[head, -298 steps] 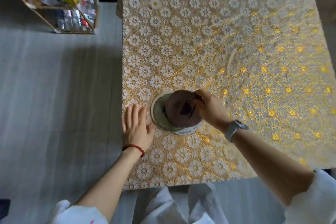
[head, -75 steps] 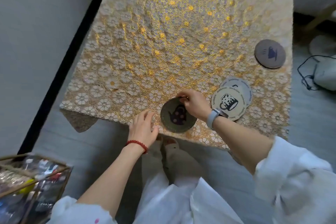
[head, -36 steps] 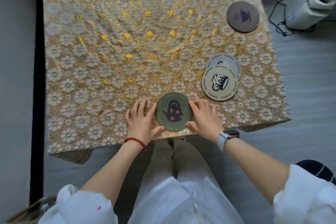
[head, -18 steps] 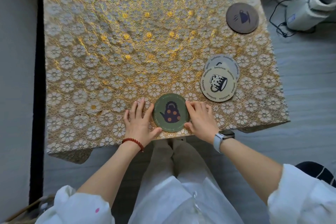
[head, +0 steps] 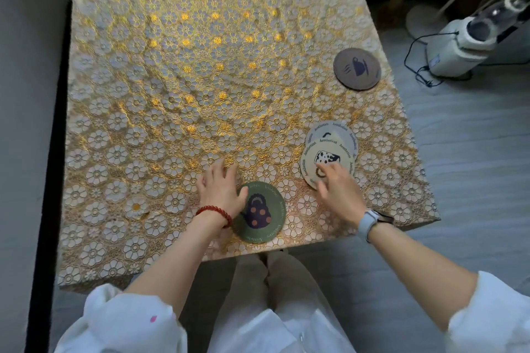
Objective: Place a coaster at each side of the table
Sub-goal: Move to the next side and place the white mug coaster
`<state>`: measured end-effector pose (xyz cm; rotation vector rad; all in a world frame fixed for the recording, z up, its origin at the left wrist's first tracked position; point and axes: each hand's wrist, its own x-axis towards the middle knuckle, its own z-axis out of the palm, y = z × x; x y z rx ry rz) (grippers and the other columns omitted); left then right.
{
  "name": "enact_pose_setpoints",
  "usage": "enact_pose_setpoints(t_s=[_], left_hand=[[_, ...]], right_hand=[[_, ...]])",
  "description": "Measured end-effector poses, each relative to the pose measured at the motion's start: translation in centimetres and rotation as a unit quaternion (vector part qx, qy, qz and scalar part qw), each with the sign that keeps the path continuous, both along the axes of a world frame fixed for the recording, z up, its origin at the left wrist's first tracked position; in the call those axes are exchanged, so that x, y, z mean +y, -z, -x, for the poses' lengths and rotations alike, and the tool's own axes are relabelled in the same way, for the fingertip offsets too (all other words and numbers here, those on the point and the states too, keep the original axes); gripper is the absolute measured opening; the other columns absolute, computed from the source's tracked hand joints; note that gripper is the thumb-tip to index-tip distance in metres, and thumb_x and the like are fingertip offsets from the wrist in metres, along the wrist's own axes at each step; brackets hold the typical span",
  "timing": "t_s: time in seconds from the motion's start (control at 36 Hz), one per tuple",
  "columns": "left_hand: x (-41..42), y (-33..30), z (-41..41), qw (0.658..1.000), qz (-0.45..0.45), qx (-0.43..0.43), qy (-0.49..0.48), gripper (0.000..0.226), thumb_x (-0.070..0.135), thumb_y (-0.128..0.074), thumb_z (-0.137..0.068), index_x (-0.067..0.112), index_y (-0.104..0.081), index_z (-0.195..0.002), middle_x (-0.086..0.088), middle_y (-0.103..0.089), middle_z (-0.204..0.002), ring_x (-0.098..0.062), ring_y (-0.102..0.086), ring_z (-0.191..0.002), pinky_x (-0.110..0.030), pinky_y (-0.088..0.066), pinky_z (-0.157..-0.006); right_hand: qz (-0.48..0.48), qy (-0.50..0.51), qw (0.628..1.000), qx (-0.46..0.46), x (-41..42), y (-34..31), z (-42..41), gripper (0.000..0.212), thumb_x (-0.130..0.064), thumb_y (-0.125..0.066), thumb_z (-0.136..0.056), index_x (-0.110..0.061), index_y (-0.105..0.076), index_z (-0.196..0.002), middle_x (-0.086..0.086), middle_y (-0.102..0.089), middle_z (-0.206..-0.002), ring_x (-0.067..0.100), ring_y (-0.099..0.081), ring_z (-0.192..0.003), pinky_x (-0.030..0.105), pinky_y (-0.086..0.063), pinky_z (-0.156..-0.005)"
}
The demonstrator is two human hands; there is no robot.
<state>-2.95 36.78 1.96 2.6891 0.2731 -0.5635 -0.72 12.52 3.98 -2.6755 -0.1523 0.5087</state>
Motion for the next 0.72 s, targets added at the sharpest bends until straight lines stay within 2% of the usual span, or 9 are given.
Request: enact_pose_setpoints(t_s=[0.11,0.22,0.33,0.42,0.47,0.56,0.61,0.67,0.72], left_hand=[[-1.5,0.3,-2.4,0.998,-0.014,0.002,0.055,0.058,0.041,-0.045,-0.087,0.028,-0.021,-0.138,-0.008,-0.007,-0.155,-0.03,-0.003,-0.141,-0.057,-0.006,-0.112],[-2.6,1.0,-3.4,0.995,-0.037,0.031,0.088,0.058,0.046,-0.038,-0.088,0.031,-0.015,-0.139,-0.007,-0.001,-0.156,-0.032,0.001,-0.141,-0.059,-0.007,-0.112],[-2.7,1.4,-3.1,0.993,-0.049,0.051,0.093,0.063,0.05,-0.038,-0.088,0.034,-0.008,-0.141,-0.004,0.007,-0.156,-0.031,0.007,-0.142,-0.057,-0.002,-0.112],[-2.5,1.5,-3.2,0.994,-0.042,0.06,0.078,0.059,0.05,-0.035,-0.089,0.038,-0.009,-0.14,-0.001,0.006,-0.156,-0.028,0.009,-0.142,-0.054,-0.001,-0.113],[-2.3,1.5,-3.3,0.994,-0.036,0.065,0.075,0.057,0.051,-0.035,-0.088,0.04,-0.011,-0.139,0.0,0.005,-0.156,-0.027,0.008,-0.142,-0.054,-0.001,-0.113],[-2.3,1.4,-3.6,0.994,-0.024,0.075,0.069,0.056,0.05,-0.038,-0.088,0.041,-0.015,-0.138,0.0,0.003,-0.156,-0.027,0.005,-0.142,-0.054,-0.003,-0.114],[-2.1,0.9,-4.1,0.994,-0.007,0.087,0.062,0.052,0.048,-0.04,-0.088,0.04,-0.022,-0.136,0.0,-0.001,-0.156,-0.028,0.001,-0.142,-0.056,-0.006,-0.114],[-1.8,0.1,-4.8,0.994,0.015,0.092,0.054,0.043,0.045,-0.04,-0.089,0.035,-0.037,-0.131,-0.003,-0.013,-0.155,-0.029,-0.007,-0.142,-0.056,-0.013,-0.114],[-1.4,-1.2,-5.1,0.994,0.049,0.092,0.034,0.039,0.04,-0.04,-0.091,0.025,-0.048,-0.125,-0.008,-0.04,-0.143,-0.026,-0.029,-0.135,-0.052,-0.027,-0.111]], right_hand=[[0.038,0.036,0.999,0.003,-1.4,0.1,-2.8,0.045,-0.016,-0.047,-0.088,-0.01,-0.037,-0.131,0.014,-0.045,-0.132,0.027,-0.039,-0.123,0.048,-0.037,-0.104],[0.066,0.04,0.996,0.037,-2.1,0.6,-4.6,0.054,-0.021,-0.051,-0.087,-0.015,-0.027,-0.135,0.011,-0.034,-0.141,0.026,-0.029,-0.131,0.052,-0.029,-0.109],[0.082,0.04,0.994,0.053,-2.4,1.2,-5.4,0.067,-0.026,-0.057,-0.083,-0.019,-0.019,-0.137,0.012,-0.032,-0.141,0.029,-0.026,-0.131,0.056,-0.03,-0.106],[0.104,0.045,0.993,0.042,-2.3,1.4,-5.6,0.073,-0.028,-0.063,-0.08,-0.018,-0.018,-0.136,0.016,-0.036,-0.134,0.031,-0.03,-0.127,0.053,-0.031,-0.104],[0.104,0.056,0.993,0.028,-2.4,1.2,-6.0,0.067,-0.025,-0.065,-0.078,-0.015,-0.026,-0.132,0.018,-0.037,-0.129,0.032,-0.034,-0.121,0.05,-0.035,-0.101],[0.056,0.057,0.997,-0.004,-2.5,0.4,-6.7,0.037,-0.015,-0.057,-0.083,-0.01,-0.046,-0.117,0.016,-0.042,-0.118,0.028,-0.044,-0.106,0.038,-0.042,-0.089],[0.012,0.044,0.999,-0.001,-2.4,-0.8,-7.2,0.024,-0.015,-0.051,-0.087,-0.009,-0.052,-0.11,0.014,-0.046,-0.111,0.025,-0.048,-0.097,0.035,-0.046,-0.085],[-0.014,0.008,1.0,0.0,-2.1,-2.2,-7.5,0.021,-0.015,-0.049,-0.088,-0.011,-0.056,-0.108,0.011,-0.052,-0.109,0.023,-0.05,-0.097,0.038,-0.047,-0.087],[-0.032,-0.044,0.998,-0.004,-1.3,-3.9,-7.7,0.021,-0.013,-0.049,-0.088,-0.014,-0.059,-0.106,0.008,-0.06,-0.109,0.023,-0.052,-0.101,0.038,-0.047,-0.088]])
